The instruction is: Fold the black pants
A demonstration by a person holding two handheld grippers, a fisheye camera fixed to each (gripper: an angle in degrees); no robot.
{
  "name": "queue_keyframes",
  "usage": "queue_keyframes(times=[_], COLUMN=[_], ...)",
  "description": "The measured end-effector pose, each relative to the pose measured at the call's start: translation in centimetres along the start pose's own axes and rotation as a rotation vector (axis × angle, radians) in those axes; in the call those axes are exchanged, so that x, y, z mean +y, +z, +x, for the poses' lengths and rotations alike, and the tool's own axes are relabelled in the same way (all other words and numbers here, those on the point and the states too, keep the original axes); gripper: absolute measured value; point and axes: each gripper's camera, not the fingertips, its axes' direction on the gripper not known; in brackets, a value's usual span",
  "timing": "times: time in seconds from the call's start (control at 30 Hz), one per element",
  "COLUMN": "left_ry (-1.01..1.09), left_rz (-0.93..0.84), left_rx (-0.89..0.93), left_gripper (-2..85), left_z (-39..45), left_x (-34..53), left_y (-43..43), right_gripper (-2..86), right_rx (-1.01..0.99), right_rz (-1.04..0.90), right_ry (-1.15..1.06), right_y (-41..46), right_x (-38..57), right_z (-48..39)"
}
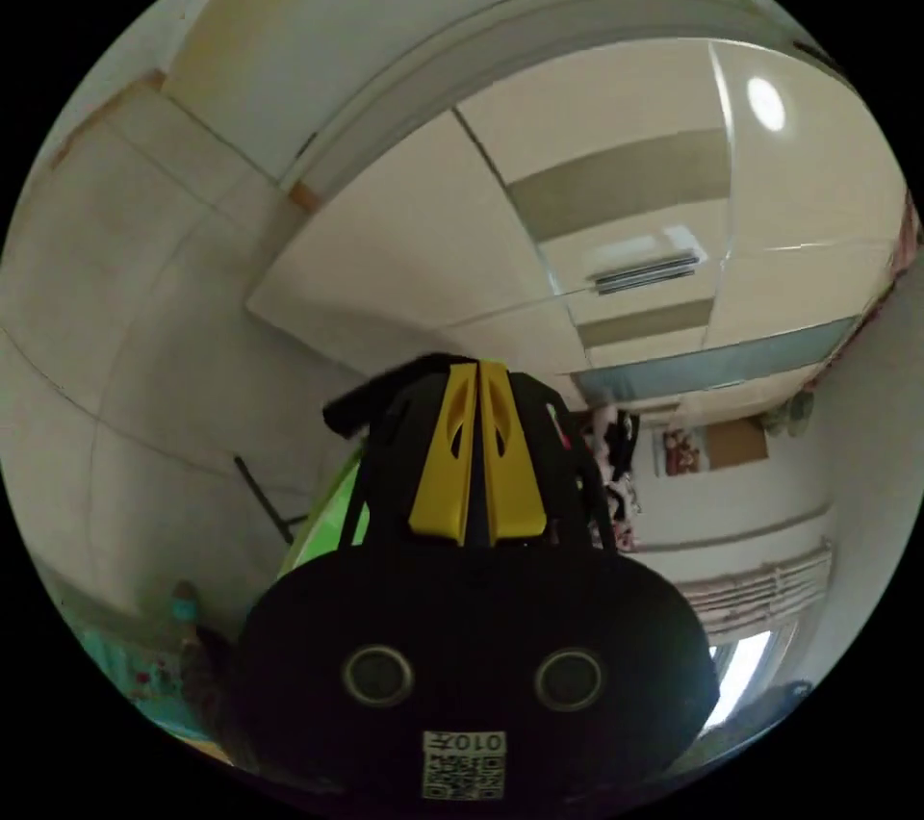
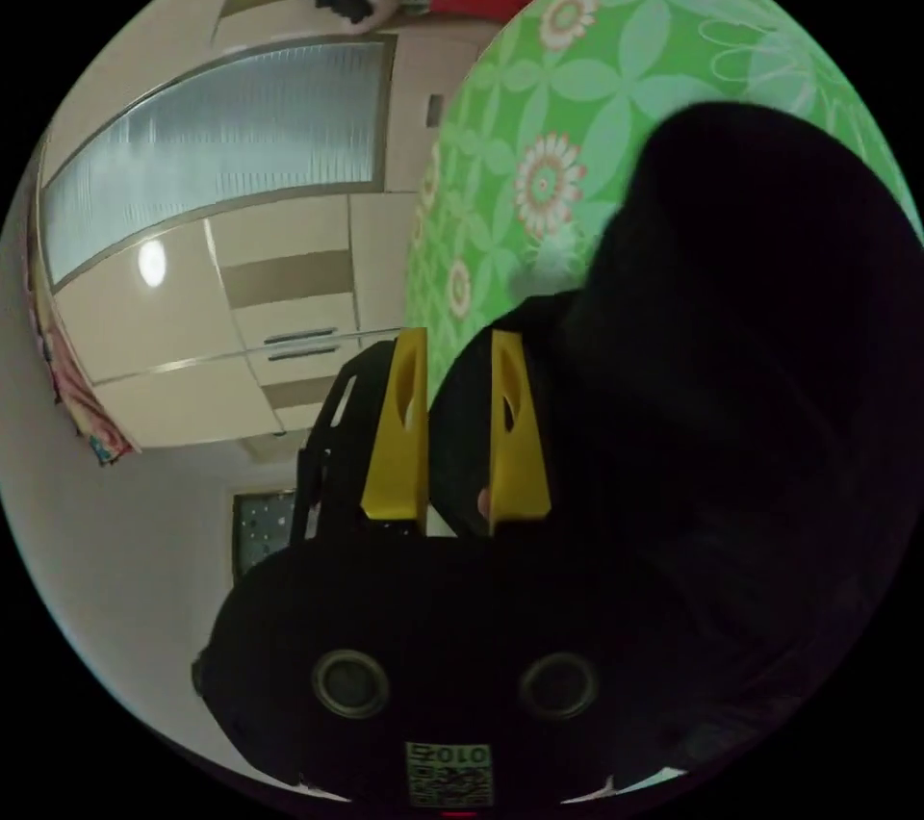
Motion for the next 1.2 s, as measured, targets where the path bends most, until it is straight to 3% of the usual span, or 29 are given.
queue_keyframes(times=[0.07,0.1,0.17,0.23,0.3,0.37,0.4,0.43,0.5,0.53,0.57,0.67,0.73,0.8,0.87,0.9,1.0,1.07,1.1,1.13,1.17,1.2], left_ry=[-0.028,-0.020,0.040,0.087,0.215,0.322,0.298,0.249,0.158,0.105,0.029,0.121,0.117,0.164,0.189,0.189,0.177,0.173,0.169,0.219,0.237,0.196], left_rz=[-0.278,-0.290,-0.136,-0.277,-0.163,-0.238,-0.261,-0.158,-0.048,-0.117,-0.255,-0.173,-0.352,-0.190,-0.097,-0.106,-0.034,-0.417,-0.470,-0.389,-0.202,-0.129], left_rx=[-0.125,-0.123,-0.057,-0.053,-0.116,-0.167,-0.214,-0.313,-0.213,-0.139,-0.198,-0.227,-0.283,-0.322,-0.015,0.034,-0.015,-0.327,-0.403,-0.472,-0.401,-0.349], left_gripper=[-0.3,-0.3,-0.3,-0.3,-0.3,-0.3,-0.3,-0.3,-0.2,-0.2,-0.2,-0.2,-0.2,-0.1,0.2,0.3,0.3,0.0,-0.1,-0.2,-0.2,-0.2], left_z=[-1.2,-1.2,-0.8,-0.2,2.0,3.1,2.9,2.6,0.4,-1.5,-3.3,-3.7,-4.2,-3.1,-3.5,-3.7,-4.2,-4.7,-4.7,-3.8,-3.4,-3.9], left_x=[-1.0,-1.2,-1.6,-2.9,-3.6,-4.3,-4.6,-4.7,-4.8,-5.2,-5.6,-5.3,-5.8,-5.7,-6.2,-6.4,-7.0,-7.5,-7.3,-6.9,-6.4,-6.2], left_y=[4.1,4.4,3.1,5.0,3.4,4.2,4.3,2.7,0.4,1.0,2.3,0.7,2.5,0.0,-2.2,-2.4,-5.2,-1.5,-0.9,-2.1,-5.0,-6.3], right_gripper=[12.8,13.1,13.4,13.4,13.0,12.2,11.5,10.7,9.8,9.5,9.3,8.7,8.8,8.7,8.7,8.8,8.9,9.0,9.3,9.8,10.1,10.8], right_rx=[0.046,0.064,0.104,0.073,0.111,0.165,0.201,0.225,0.192,0.171,0.165,0.140,0.153,0.171,0.169,0.171,0.142,0.144,0.155,0.162,0.161,0.156], right_rz=[-0.166,-0.178,-0.105,-0.127,-0.135,-0.105,-0.118,-0.125,-0.096,-0.066,-0.051,-0.014,-0.004,0.012,0.038,0.051,0.036,0.024,0.035,0.041,0.045,0.060], right_ry=[-0.016,-0.042,-0.051,-0.049,-0.082,-0.121,-0.104,-0.087,-0.095,-0.094,-0.095,-0.081,-0.088,-0.095,-0.102,-0.094,-0.076,-0.081,-0.090,-0.101,-0.107,-0.117], right_y=[1.6,1.8,1.0,1.1,1.5,1.7,2.0,2.3,2.0,1.7,1.5,0.9,0.7,0.5,0.1,-0.1,-0.1,0.0,-0.1,-0.1,-0.1,-0.3], right_x=[-1.1,-1.3,-1.3,-2.1,-2.3,-2.1,-2.1,-2.1,-1.9,-1.6,-1.5,-1.0,-0.7,-0.3,0.2,0.5,1.0,1.4,1.8,2.2,2.5,3.0], right_z=[0.0,-0.5,-0.9,-0.8,-1.3,-1.7,-1.3,-0.7,0.0,0.4,0.6,1.3,1.3,1.2,1.1,1.2,1.7,1.7,1.6,1.4,1.3,1.1])
